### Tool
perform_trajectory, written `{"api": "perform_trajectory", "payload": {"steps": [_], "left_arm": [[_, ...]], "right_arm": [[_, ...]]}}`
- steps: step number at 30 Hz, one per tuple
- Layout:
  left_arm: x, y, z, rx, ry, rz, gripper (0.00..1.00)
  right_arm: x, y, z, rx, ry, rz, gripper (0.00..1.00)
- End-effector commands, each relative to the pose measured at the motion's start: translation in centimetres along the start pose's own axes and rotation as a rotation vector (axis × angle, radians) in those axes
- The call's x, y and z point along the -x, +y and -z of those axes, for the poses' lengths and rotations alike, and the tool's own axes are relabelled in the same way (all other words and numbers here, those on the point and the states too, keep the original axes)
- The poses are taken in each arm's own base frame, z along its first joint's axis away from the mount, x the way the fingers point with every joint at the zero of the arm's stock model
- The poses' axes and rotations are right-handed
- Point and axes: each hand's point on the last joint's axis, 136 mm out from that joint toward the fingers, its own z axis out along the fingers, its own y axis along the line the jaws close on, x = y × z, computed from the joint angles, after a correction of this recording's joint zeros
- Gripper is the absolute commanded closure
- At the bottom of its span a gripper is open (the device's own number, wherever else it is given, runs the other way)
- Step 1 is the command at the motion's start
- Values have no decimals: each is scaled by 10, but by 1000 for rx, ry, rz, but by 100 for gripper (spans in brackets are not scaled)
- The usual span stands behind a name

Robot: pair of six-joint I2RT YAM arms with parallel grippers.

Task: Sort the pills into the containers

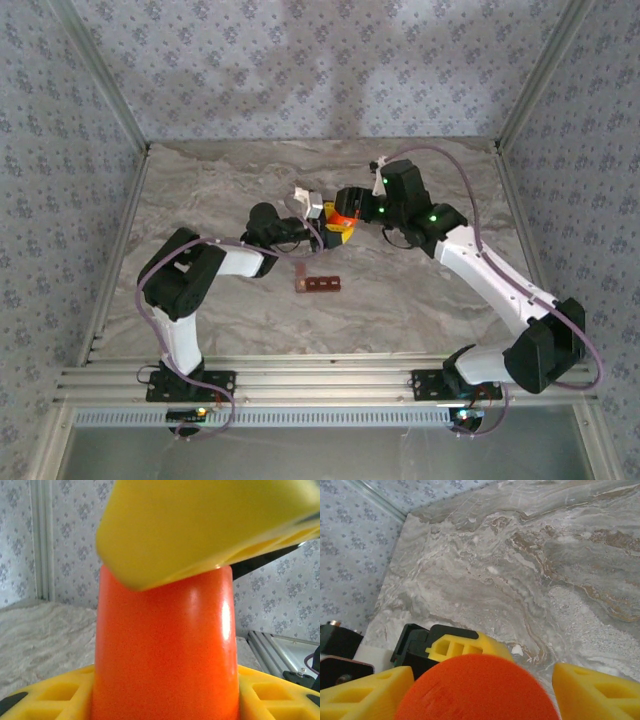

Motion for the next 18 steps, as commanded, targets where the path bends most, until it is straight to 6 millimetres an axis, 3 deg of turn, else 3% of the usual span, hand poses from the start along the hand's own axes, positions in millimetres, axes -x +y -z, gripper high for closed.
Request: {"api": "perform_trajectory", "payload": {"steps": [1, 11, 18], "left_arm": [[21, -8, -4, -38, -56, -68, 100], [21, -12, -3, -62, -50, -66, 100], [24, -18, -5, -105, -43, -56, 100]], "right_arm": [[22, 15, 30, 99, -38, 60, 20], [40, 22, 81, 306, -124, 256, 16], [29, 22, 73, 419, -81, 400, 19]]}}
